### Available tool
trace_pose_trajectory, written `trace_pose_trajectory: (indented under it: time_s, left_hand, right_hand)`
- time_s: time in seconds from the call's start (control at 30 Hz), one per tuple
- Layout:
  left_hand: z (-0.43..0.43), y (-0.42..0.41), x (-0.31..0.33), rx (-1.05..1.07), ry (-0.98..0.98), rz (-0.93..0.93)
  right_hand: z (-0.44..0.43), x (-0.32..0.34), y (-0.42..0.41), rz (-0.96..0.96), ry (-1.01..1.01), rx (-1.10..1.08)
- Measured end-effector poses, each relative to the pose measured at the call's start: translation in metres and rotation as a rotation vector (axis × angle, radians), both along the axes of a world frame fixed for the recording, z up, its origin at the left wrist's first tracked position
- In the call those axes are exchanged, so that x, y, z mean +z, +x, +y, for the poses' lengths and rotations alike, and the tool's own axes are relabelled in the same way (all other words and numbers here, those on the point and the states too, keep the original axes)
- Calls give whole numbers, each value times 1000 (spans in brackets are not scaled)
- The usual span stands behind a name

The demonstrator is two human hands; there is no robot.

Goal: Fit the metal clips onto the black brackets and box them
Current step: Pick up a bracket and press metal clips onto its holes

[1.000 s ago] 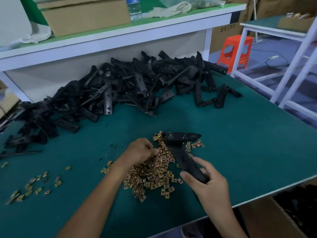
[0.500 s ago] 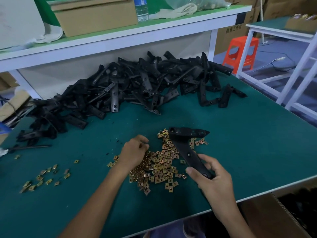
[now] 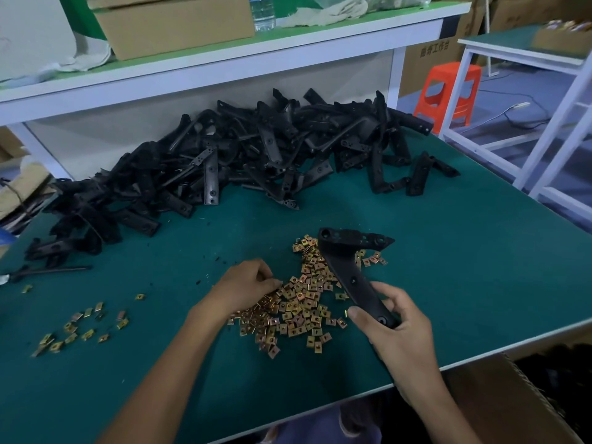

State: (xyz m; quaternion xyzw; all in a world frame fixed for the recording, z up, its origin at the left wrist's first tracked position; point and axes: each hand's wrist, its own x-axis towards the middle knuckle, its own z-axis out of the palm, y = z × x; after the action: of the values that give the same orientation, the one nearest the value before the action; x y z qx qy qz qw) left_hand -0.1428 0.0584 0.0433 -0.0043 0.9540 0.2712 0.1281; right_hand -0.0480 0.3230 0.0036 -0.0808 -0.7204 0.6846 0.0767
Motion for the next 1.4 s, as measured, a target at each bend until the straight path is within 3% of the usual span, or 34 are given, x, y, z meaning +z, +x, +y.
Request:
trace_pose_trajectory:
  time_s: [0.1, 0.27, 0.43, 0.67, 0.87, 1.4]
  left_hand:
    - [-2, 1, 2, -4, -5, -45]
    - [2, 4, 5, 92, 83, 90]
    - [0, 9, 16, 183, 359, 210]
    - [0, 25, 38, 167, 734, 190]
    - [11, 32, 56, 149, 841, 198]
    - [25, 50, 64, 30, 547, 154]
  right_hand:
    - [-1, 1, 0, 11, -46, 16]
    - [-1, 4, 2, 17, -58, 28]
    - [-2, 6, 2, 23, -59, 52]
    - [-1, 7, 3, 37, -54, 91]
    - [-3, 9, 4, 55, -42, 121]
    - [-4, 8, 6, 45, -30, 115]
